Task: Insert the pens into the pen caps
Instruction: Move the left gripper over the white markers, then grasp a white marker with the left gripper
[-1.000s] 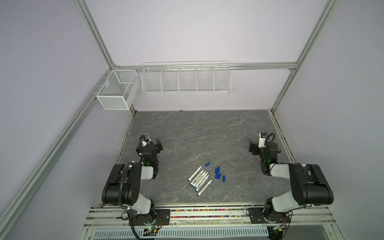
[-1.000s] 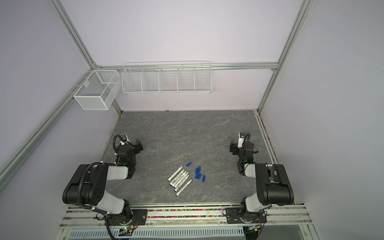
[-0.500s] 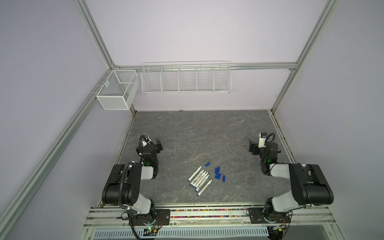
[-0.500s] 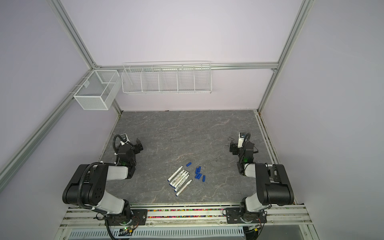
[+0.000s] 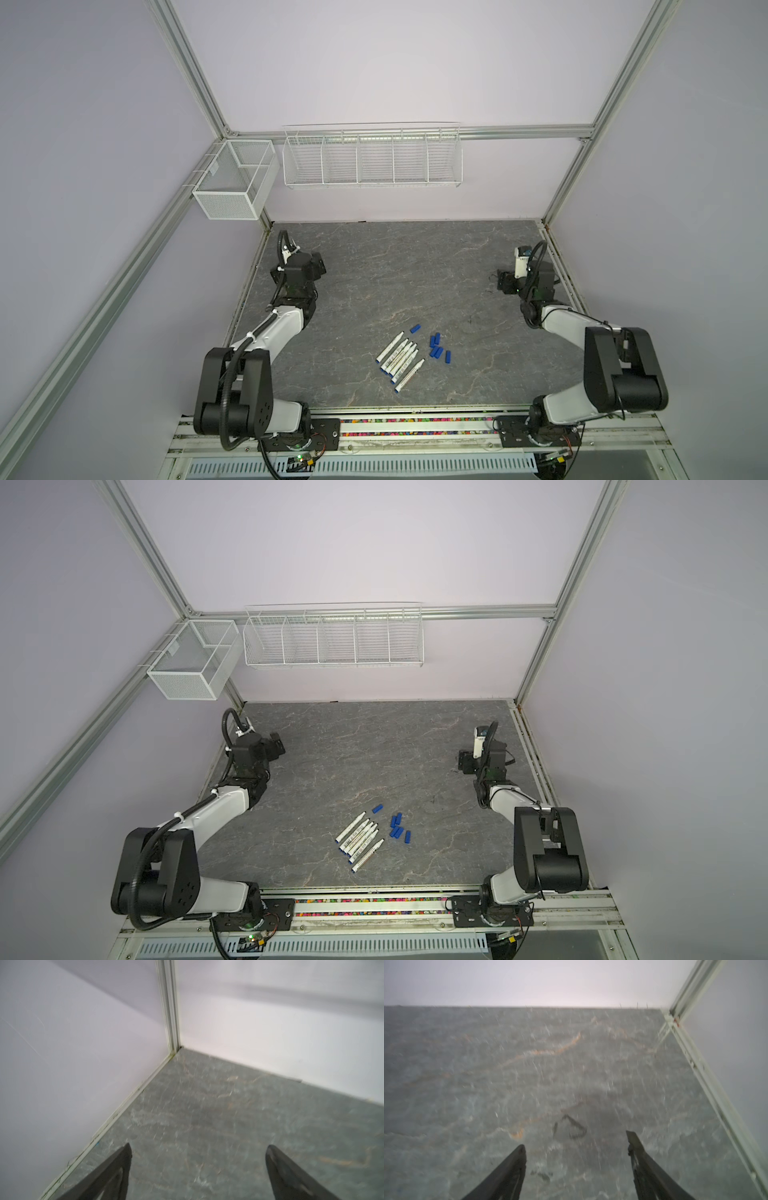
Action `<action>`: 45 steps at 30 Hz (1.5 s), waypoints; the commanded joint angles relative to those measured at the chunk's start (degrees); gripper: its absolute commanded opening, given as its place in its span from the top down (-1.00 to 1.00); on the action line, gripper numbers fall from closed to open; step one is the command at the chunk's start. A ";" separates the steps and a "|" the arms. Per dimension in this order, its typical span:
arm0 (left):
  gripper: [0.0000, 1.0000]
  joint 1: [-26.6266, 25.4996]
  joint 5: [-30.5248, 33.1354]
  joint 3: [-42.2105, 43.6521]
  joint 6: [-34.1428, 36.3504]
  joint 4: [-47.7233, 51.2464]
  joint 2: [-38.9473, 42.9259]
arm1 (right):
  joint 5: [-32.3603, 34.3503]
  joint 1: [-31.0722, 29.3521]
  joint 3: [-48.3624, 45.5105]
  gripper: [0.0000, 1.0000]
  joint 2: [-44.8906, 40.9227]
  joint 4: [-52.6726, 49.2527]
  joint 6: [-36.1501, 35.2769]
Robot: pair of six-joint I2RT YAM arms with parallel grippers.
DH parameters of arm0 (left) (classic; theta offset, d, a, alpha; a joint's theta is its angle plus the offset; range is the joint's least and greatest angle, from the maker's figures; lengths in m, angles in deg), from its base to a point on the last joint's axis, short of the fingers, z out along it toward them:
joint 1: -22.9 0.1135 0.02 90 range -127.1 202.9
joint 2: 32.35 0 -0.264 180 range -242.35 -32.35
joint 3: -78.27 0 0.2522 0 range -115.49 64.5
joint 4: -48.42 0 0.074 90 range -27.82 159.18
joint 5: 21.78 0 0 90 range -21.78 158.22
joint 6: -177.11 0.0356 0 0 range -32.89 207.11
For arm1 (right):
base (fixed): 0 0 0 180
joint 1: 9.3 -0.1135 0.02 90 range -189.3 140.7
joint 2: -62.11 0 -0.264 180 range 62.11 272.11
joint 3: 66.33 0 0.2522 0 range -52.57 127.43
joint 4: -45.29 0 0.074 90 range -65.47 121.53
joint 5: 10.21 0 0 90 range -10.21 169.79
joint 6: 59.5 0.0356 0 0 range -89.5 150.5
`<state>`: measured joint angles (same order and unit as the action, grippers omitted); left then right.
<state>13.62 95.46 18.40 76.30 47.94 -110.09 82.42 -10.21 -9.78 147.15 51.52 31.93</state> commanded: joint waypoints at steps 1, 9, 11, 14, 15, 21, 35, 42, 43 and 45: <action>-0.99 -4.56 2.27 -0.18 -8.48 18.41 2.75 | 1.79 -3.15 1.47 -0.60 -6.77 -11.49 8.38; -0.99 -24.36 -10.67 0.82 -17.65 35.95 6.51 | 2.55 -12.43 1.36 -0.62 -18.84 -22.80 19.37; -0.98 -29.47 -14.94 0.29 -17.84 40.04 5.35 | 2.54 -13.13 1.16 -0.62 -20.60 -24.96 19.32; -0.93 -35.32 -22.10 -0.79 -16.01 44.23 2.30 | 3.65 -13.13 0.82 -0.63 -21.40 -26.59 18.21; -0.91 -37.08 -22.76 -1.25 -15.64 45.47 1.16 | 4.23 -13.11 0.59 -0.63 -21.40 -26.66 17.77; -0.76 -41.55 -23.19 -2.96 -16.36 49.75 -4.70 | 5.67 -13.07 1.16 -0.62 -20.62 -27.37 17.28; -0.38 -41.54 -19.49 -3.39 -16.22 47.99 -8.24 | 5.04 -13.06 1.47 -0.63 -20.26 -28.26 16.89; -0.25 -41.53 -18.64 -4.64 -15.95 47.84 -10.80 | 4.84 -13.09 1.79 -0.62 -20.30 -28.69 16.58; -0.23 -41.61 -18.63 -4.55 -15.91 47.73 -11.10 | 4.83 -13.06 1.73 -0.62 -20.42 -28.73 16.52; -0.19 -41.61 -18.58 -4.37 -15.91 47.56 -11.73 | 4.91 -13.06 1.68 -0.62 -20.61 -28.78 16.48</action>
<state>-27.90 75.90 15.23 60.59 94.63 -120.91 87.08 -23.28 -8.23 126.53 23.15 48.67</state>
